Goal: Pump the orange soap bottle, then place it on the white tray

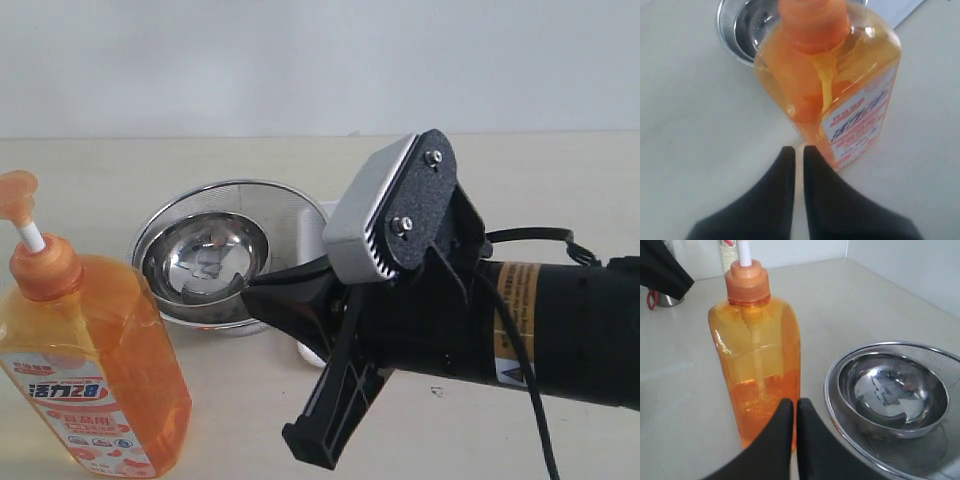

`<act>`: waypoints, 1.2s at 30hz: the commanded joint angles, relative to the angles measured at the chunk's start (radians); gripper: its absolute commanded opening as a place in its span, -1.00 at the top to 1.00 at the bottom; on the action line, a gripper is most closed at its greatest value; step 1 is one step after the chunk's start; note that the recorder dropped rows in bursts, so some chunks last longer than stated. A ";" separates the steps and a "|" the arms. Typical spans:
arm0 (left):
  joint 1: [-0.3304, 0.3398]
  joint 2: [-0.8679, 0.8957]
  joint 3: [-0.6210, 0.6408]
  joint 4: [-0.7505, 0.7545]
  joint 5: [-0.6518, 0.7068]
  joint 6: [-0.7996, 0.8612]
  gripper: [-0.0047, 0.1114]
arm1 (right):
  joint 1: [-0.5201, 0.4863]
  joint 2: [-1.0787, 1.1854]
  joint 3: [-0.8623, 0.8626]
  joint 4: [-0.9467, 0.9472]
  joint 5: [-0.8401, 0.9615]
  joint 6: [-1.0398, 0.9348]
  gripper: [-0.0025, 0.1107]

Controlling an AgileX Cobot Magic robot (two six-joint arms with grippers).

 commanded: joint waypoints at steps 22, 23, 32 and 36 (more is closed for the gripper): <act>-0.004 0.304 0.015 0.459 -0.334 -0.396 0.84 | -0.002 0.124 0.004 -0.199 -0.260 0.183 0.96; -0.004 0.331 0.015 0.459 -0.395 -0.396 0.84 | -0.002 0.124 0.004 -0.199 -0.282 0.191 0.96; -0.004 0.516 0.015 0.497 -0.483 -0.385 0.84 | 0.025 0.148 -0.006 -0.319 -0.323 0.292 0.96; -0.004 0.477 0.015 0.464 -0.411 -0.374 0.84 | 0.130 0.251 -0.078 -0.295 -0.270 0.258 0.96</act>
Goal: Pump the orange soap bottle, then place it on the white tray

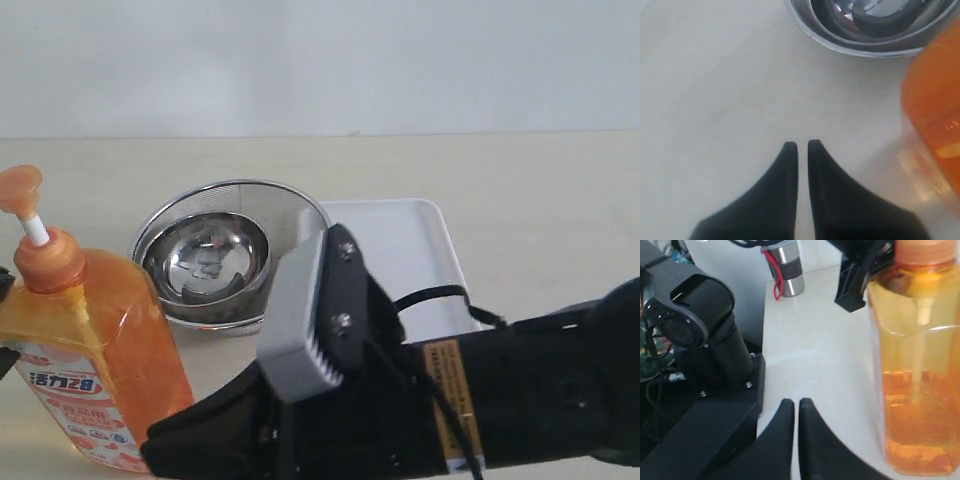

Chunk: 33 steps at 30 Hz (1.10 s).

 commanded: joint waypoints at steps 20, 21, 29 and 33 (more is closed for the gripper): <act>-0.004 -0.004 0.002 -0.133 -0.066 0.203 0.84 | 0.092 0.236 -0.220 0.130 0.121 -0.117 0.96; -0.004 0.010 0.002 -0.130 -0.075 0.203 0.84 | 0.092 0.236 -0.220 0.130 0.123 -0.117 0.96; -0.004 0.028 0.000 -0.139 -0.059 0.220 0.84 | 0.092 0.236 -0.220 0.155 0.170 -0.122 0.96; -0.004 0.023 0.000 -0.153 -0.031 0.220 0.84 | 0.092 0.236 -0.220 0.225 0.230 -0.167 0.96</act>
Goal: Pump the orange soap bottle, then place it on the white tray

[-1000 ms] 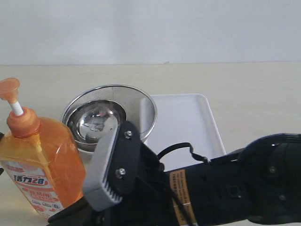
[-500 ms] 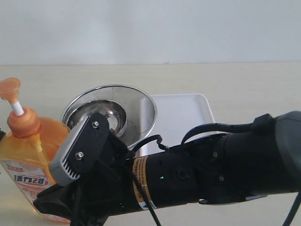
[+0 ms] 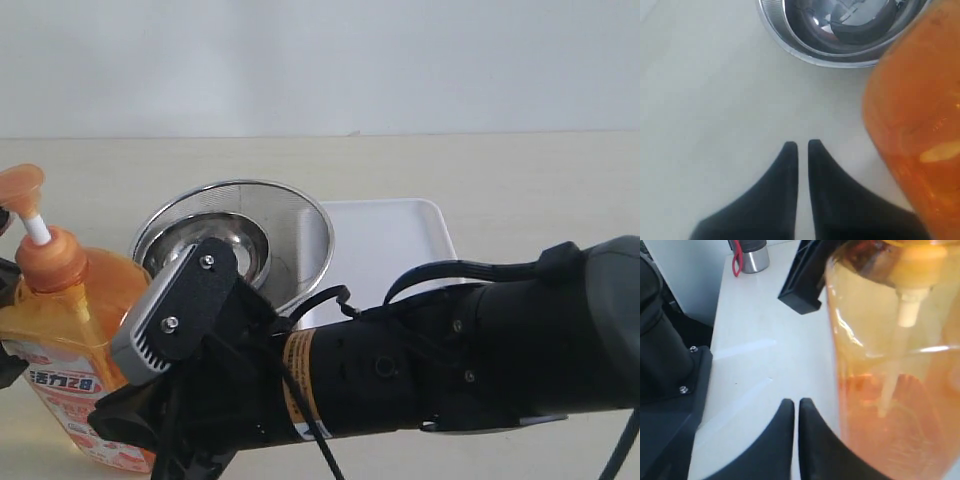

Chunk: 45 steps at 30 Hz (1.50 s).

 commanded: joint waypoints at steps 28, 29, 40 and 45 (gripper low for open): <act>-0.001 -0.139 0.000 -0.176 0.123 0.188 0.84 | 0.001 -0.002 -0.004 0.246 0.091 -0.200 0.96; 0.003 -0.139 0.000 -0.156 0.101 0.169 0.84 | 0.001 -0.002 -0.004 0.244 0.091 -0.197 0.96; 0.020 -0.028 0.000 -0.143 -0.067 0.179 0.84 | 0.001 -0.025 -0.004 0.182 0.145 -0.152 0.96; 0.020 0.006 0.000 -0.172 -0.092 0.179 0.84 | 0.001 -0.026 -0.004 0.166 0.204 -0.149 0.96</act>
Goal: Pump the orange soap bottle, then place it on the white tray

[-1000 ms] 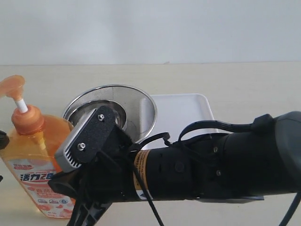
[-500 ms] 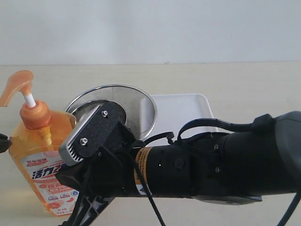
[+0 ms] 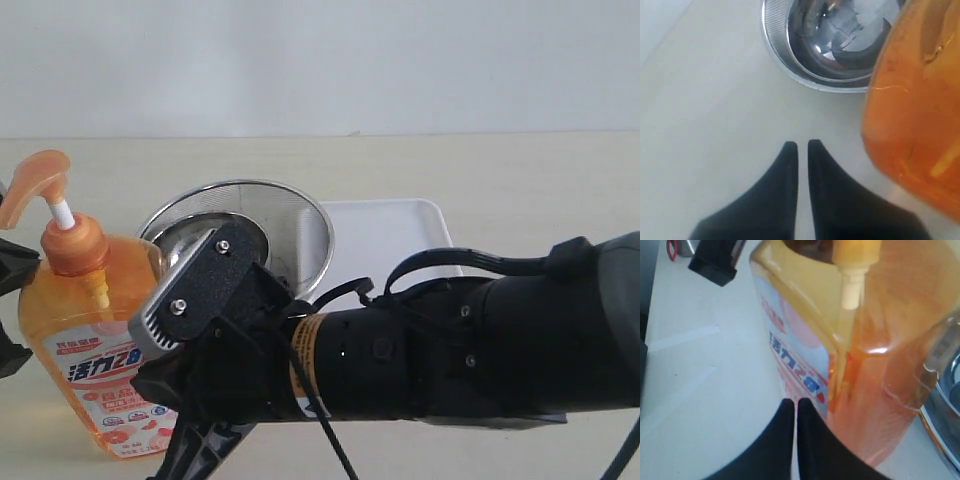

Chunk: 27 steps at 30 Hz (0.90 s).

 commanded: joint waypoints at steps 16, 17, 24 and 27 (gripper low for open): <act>-0.005 -0.017 0.000 -0.217 0.075 0.126 0.84 | 0.000 -0.012 -0.004 0.075 0.030 -0.113 0.96; -0.005 -0.026 0.000 -0.217 0.084 0.126 0.84 | 0.000 -0.012 -0.004 0.098 0.030 -0.133 0.96; -0.005 -0.090 0.000 -0.246 0.116 0.126 0.84 | 0.000 -0.012 -0.004 0.126 0.030 -0.166 0.96; -0.005 -0.099 0.000 -0.256 0.139 0.128 0.84 | 0.000 -0.012 -0.004 0.158 0.030 -0.192 0.96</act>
